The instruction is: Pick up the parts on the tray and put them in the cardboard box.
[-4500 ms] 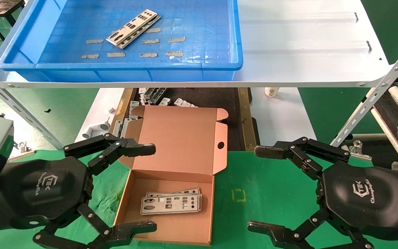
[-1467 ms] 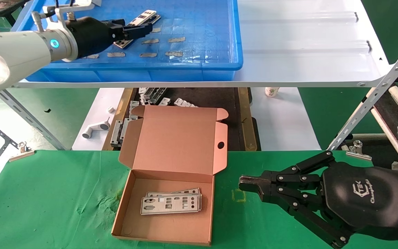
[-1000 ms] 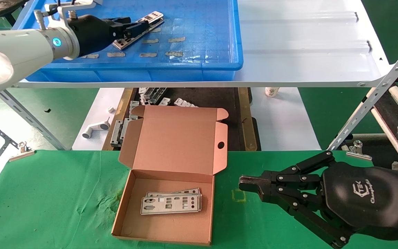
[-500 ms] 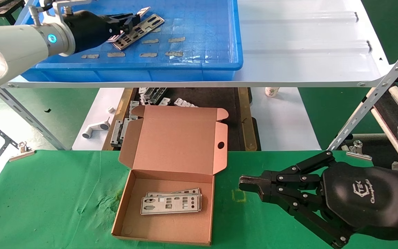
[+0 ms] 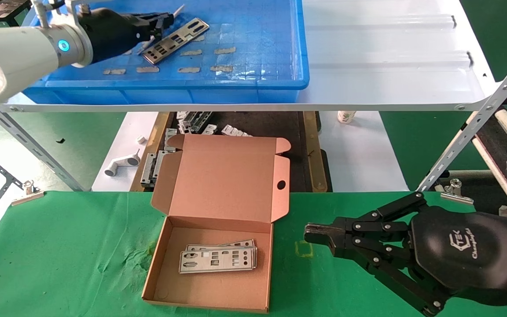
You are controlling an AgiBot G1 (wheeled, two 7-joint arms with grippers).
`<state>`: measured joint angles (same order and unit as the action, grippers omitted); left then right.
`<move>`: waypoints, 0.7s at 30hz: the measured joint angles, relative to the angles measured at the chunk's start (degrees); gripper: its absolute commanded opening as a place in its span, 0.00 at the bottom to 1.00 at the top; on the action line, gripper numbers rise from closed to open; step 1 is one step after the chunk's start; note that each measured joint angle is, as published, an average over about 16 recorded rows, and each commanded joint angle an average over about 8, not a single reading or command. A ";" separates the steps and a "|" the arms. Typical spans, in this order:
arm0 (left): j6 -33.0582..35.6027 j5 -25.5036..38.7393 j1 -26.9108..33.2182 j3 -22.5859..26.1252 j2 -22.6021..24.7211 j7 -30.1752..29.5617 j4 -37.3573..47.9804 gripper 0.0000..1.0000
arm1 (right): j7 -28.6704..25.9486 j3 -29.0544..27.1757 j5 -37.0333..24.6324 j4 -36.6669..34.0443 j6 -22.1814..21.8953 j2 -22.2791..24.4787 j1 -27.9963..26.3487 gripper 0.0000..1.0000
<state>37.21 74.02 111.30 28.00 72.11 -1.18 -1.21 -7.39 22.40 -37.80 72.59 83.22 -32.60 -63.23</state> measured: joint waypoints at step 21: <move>2.43 -1.26 2.30 -0.92 -1.49 7.76 -1.96 0.00 | 0.00 0.01 0.01 0.00 0.00 0.00 0.00 0.00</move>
<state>39.64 72.76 113.60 27.08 70.62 6.58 -3.17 -7.38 22.41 -37.79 72.59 83.22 -32.60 -63.23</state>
